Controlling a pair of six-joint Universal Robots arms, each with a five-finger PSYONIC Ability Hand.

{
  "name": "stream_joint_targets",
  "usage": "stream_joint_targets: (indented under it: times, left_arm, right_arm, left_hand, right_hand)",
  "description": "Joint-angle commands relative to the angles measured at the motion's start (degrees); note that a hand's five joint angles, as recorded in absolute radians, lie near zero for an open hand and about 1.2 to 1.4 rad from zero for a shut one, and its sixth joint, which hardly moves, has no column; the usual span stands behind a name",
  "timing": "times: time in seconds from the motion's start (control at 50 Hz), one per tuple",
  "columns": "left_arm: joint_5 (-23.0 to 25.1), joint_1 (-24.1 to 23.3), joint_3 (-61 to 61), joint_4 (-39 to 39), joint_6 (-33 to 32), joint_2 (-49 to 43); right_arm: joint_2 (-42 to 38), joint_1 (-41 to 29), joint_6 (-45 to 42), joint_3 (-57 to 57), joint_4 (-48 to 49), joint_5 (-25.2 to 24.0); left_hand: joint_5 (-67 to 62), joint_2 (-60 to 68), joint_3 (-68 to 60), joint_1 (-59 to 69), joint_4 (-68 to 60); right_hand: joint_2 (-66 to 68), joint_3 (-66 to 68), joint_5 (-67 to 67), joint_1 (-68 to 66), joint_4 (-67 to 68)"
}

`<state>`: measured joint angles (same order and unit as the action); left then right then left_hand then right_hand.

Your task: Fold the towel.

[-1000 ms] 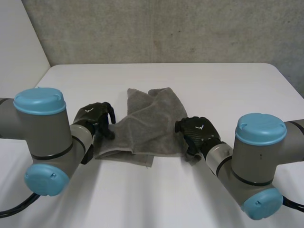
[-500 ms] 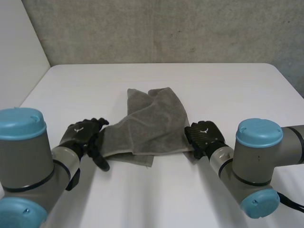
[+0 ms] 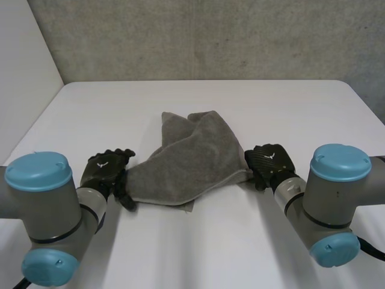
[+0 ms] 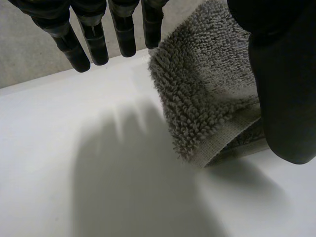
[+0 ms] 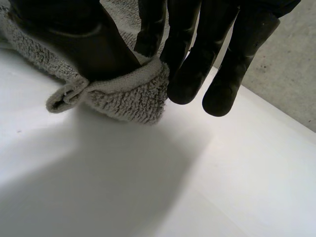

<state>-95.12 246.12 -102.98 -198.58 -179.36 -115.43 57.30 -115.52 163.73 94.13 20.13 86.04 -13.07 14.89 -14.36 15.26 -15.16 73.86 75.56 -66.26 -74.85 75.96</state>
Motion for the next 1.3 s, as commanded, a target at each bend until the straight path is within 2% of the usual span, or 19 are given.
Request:
stream_joint_targets:
  times: [0.02, 0.18, 0.34, 0.38, 0.44, 0.54, 0.64, 0.84, 0.88, 0.92, 0.98, 1.02, 1.18, 1.3]
  left_arm:
    - [0.1, -0.6, 1.4, -1.5, 0.0, -2.2]
    - [-1.4, -0.9, 2.5, -5.4, -0.6, -5.2]
    - [-6.2, -0.7, 4.0, -6.0, -0.7, -4.3]
    - [-6.6, -0.7, 3.9, -6.0, -0.5, -3.1]
    - [-6.6, -0.8, 3.9, -6.0, -0.5, -2.7]
    - [-6.5, -0.9, 3.9, -6.4, -0.2, -3.1]
    - [-6.4, -1.3, 4.0, -7.6, -0.1, -4.1]
    - [-4.9, -2.4, 4.9, -7.7, 2.3, -4.9]
    - [-4.3, -2.7, 4.9, -7.4, 3.1, -4.7]
    - [-3.2, -3.4, 4.8, -7.2, 4.6, -4.5]
    - [-3.0, -4.6, 4.5, -6.7, 5.4, -4.4]
    - [-3.0, -5.0, 4.4, -6.4, 5.6, -4.4]
    - [-3.0, -6.6, 5.1, -5.9, 6.0, -5.2]
    - [-3.0, -6.5, 6.8, -6.2, 5.4, -7.2]
  right_arm:
    - [2.1, 1.1, 0.3, -0.1, -0.4, 0.0]
    - [7.2, 4.5, 0.8, 0.0, -0.6, -0.2]
    - [13.4, 7.6, 8.7, 0.5, -0.9, -0.5]
    - [15.3, 8.0, 11.9, 0.8, -0.9, -0.6]
    - [16.6, 8.0, 13.7, 1.0, -0.8, -1.1]
    - [16.8, 7.9, 13.7, 1.5, -0.9, -1.7]
    - [16.7, 7.9, 13.9, 1.8, -0.9, -1.8]
    - [16.4, 7.5, 13.5, 1.8, -0.9, -2.0]
    - [16.3, 7.5, 13.5, 1.8, -0.9, -2.0]
    - [16.1, 7.5, 13.5, 1.7, -0.9, -2.1]
    - [15.9, 7.7, 13.4, 1.7, -0.9, -2.1]
    - [15.9, 7.7, 13.2, 1.6, -0.9, -2.1]
    - [15.3, 7.8, 12.9, 1.5, -0.9, -2.1]
    - [15.3, 7.9, 12.9, 1.5, -0.9, -2.2]
  left_hand:
    - [10.5, -2.3, 1.8, -2.7, 2.6]
    - [8.7, -0.5, -0.1, -0.8, 0.7]
    - [4.1, 4.1, -4.6, 3.7, -3.8]
    - [-1.4, 9.6, -10.1, 9.2, -9.3]
    - [-2.6, 10.8, -11.3, 10.4, -10.5]
    - [-16.0, 24.2, -24.8, 23.9, -24.0]
    - [-24.0, 32.1, -32.7, 31.8, -31.9]
    - [-21.8, 30.0, -30.5, 29.6, -29.7]
    - [-18.9, 27.1, -27.7, 26.7, -26.8]
    - [-8.4, 16.6, -17.1, 16.2, -16.3]
    - [-1.3, 9.5, -10.0, 9.1, -9.2]
    - [-0.8, 9.0, -9.5, 8.6, -8.7]
    - [-2.6, 10.8, -11.3, 10.4, -10.5]
    - [-19.7, 27.9, -28.5, 27.6, -27.7]
  right_hand:
    - [6.1, 4.4, -3.7, -5.2, 4.0]
    - [6.1, 4.4, -3.7, -5.2, 4.0]
    - [6.1, 4.4, -3.7, -5.2, 4.0]
    - [6.1, 4.4, -3.7, -5.2, 4.0]
    - [6.1, 4.4, -3.7, -5.2, 4.0]
    - [6.1, 4.4, -3.7, -5.2, 4.0]
    - [6.1, 4.4, -3.7, -5.2, 4.0]
    - [6.1, 4.4, -3.7, -5.2, 4.0]
    - [6.1, 4.4, -3.7, -5.2, 4.0]
    - [6.1, 4.4, -3.7, -5.2, 4.0]
    - [6.1, 4.4, -3.7, -5.2, 4.0]
    - [6.1, 4.4, -3.7, -5.2, 4.0]
    - [6.1, 4.4, -3.7, -5.2, 4.0]
    - [6.1, 4.4, -3.7, -5.2, 4.0]
